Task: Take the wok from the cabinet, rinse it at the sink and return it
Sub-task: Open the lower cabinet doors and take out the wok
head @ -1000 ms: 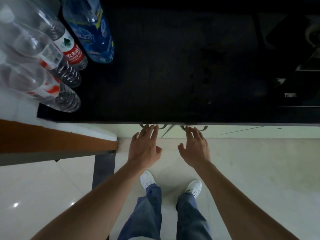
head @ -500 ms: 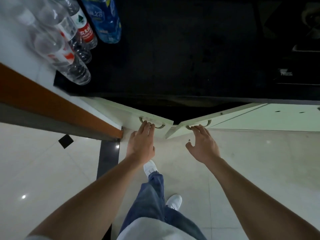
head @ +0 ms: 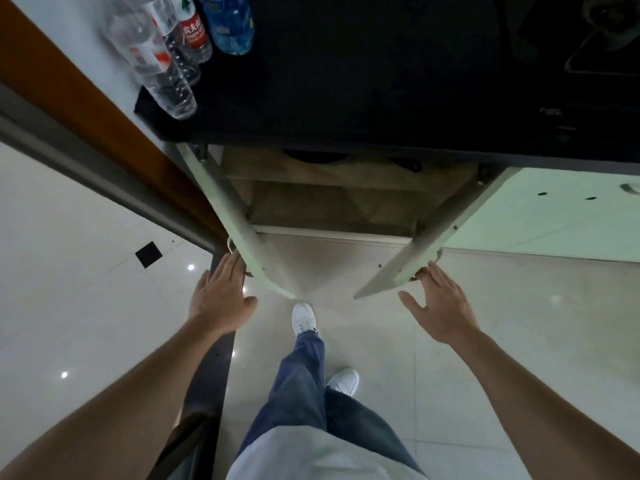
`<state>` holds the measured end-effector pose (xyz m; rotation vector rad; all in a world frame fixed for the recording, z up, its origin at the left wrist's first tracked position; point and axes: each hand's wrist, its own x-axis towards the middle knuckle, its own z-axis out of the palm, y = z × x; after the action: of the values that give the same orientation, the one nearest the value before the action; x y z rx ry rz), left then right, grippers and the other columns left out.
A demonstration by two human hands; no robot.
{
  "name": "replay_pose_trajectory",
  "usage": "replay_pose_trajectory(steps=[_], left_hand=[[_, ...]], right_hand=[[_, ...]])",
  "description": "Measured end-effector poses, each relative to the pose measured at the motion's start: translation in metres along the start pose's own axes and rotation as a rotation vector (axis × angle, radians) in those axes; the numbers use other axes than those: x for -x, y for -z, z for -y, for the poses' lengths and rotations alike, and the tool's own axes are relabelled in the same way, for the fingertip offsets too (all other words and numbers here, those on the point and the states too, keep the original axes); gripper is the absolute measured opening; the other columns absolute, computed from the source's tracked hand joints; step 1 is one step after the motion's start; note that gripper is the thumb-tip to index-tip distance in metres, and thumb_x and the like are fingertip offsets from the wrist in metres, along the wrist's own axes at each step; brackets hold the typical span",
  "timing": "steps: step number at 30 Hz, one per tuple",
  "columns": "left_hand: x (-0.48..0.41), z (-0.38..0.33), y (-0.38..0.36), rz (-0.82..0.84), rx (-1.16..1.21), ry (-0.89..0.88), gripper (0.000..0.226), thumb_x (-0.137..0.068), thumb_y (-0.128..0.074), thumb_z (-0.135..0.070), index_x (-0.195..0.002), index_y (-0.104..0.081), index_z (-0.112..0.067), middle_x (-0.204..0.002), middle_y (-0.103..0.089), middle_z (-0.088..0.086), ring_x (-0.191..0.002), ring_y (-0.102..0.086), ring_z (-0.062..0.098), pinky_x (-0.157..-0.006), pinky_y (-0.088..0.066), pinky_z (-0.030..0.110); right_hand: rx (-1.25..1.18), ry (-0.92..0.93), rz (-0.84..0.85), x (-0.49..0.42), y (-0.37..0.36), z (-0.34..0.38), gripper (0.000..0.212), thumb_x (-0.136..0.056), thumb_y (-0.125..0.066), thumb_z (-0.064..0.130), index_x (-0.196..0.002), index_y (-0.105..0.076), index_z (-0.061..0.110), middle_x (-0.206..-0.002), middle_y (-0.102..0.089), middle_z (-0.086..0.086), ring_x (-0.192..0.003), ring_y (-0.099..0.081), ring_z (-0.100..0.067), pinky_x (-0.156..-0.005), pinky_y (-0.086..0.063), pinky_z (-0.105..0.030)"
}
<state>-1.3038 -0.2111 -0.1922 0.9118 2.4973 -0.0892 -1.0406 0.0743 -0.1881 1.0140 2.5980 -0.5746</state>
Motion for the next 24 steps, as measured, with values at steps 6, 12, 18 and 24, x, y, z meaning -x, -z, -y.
replay_pose_trajectory(steps=[6, 12, 18, 24], left_hand=[[0.021, 0.026, 0.002, 0.052, 0.259, 0.143, 0.084, -0.092, -0.030, -0.069, -0.157, -0.007, -0.021, -0.166, -0.012, 0.001, -0.153, -0.010, 0.025, -0.117, -0.018, 0.058], [0.020, 0.002, 0.012, -0.260, 0.390, 0.203, 0.072, -0.095, -0.057, -0.021, -0.152, -0.016, -0.006, -0.157, -0.028, 0.016, -0.137, -0.041, 0.039, -0.099, -0.048, 0.047], [-0.015, -0.017, 0.002, -0.028, -0.195, -0.125, 0.085, -0.090, -0.059, -0.005, -0.156, -0.006, -0.006, -0.166, -0.003, 0.014, -0.153, -0.004, 0.028, -0.122, -0.006, 0.039], [-0.046, -0.047, -0.012, 0.251, -0.113, 0.093, 0.084, -0.096, -0.045, -0.047, -0.157, 0.004, -0.017, -0.166, 0.007, 0.010, -0.153, 0.004, 0.032, -0.122, -0.005, 0.049]], right_hand=[[-0.134, -0.189, -0.071, 0.038, -0.021, -0.024, 0.078, -0.091, -0.029, 0.066, -0.144, -0.038, 0.010, -0.155, -0.038, -0.008, -0.145, -0.035, -0.028, -0.113, -0.041, -0.051], [-0.277, -0.338, -0.200, 0.047, -0.021, -0.017, 0.084, -0.094, -0.059, 0.037, -0.155, -0.010, 0.006, -0.161, -0.025, -0.018, -0.143, -0.034, -0.038, -0.110, -0.042, -0.055], [0.186, -0.228, -0.124, 0.028, -0.019, 0.000, 0.094, -0.076, -0.067, -0.004, -0.155, -0.015, -0.002, -0.163, -0.009, -0.027, -0.152, -0.011, -0.040, -0.124, -0.019, -0.050], [0.111, -0.201, 0.093, -0.013, -0.044, 0.008, 0.083, -0.096, -0.050, 0.043, -0.158, -0.003, 0.015, -0.168, 0.003, -0.010, -0.155, 0.002, -0.029, -0.124, -0.015, -0.049]])
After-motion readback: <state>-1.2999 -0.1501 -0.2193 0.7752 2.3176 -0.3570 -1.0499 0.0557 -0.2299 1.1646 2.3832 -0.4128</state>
